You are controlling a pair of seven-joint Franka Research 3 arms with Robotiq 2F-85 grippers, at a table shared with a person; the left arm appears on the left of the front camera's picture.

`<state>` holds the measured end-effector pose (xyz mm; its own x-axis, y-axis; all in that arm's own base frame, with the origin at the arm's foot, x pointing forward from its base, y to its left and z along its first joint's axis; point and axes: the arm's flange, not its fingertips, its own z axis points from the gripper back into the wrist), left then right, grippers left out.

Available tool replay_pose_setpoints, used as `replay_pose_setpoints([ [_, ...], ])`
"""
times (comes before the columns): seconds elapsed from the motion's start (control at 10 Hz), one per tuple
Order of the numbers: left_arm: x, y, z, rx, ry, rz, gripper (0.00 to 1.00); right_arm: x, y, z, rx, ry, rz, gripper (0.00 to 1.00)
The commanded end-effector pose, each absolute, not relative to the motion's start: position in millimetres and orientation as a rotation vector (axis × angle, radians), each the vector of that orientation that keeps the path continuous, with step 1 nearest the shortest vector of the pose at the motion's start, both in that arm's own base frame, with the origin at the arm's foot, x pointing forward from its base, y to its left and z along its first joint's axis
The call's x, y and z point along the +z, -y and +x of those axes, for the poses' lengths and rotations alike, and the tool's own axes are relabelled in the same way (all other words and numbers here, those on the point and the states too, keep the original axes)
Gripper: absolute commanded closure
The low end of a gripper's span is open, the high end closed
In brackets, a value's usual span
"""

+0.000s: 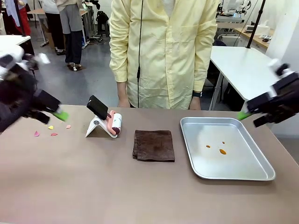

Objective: Clean the surface of the table.
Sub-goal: Hold the Lint Roller with your left hand and the towel with your right hand.

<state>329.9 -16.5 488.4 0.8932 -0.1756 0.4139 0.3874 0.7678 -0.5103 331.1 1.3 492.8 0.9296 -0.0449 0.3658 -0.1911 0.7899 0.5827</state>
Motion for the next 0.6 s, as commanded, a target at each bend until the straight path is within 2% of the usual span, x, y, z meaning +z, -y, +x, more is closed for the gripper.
replay_pose_setpoints([
  [0.0, 457.1, -51.8, 306.8, -0.193, 0.418, -0.809, 0.00, 456.0, 64.7, 279.8, -0.033, 0.464, 0.885, 0.00],
  [0.3, 428.7, -133.7, 299.5, 0.015, 0.512, -1.026, 0.00, 440.9, 144.0, 263.2, -0.241, 0.555, 1.062, 0.00],
  [0.5, 403.1, -164.4, 289.7, 0.088, 0.584, -1.159, 0.00, 423.6, 174.4, 261.9, -0.318, 0.560, 1.107, 0.00],
])
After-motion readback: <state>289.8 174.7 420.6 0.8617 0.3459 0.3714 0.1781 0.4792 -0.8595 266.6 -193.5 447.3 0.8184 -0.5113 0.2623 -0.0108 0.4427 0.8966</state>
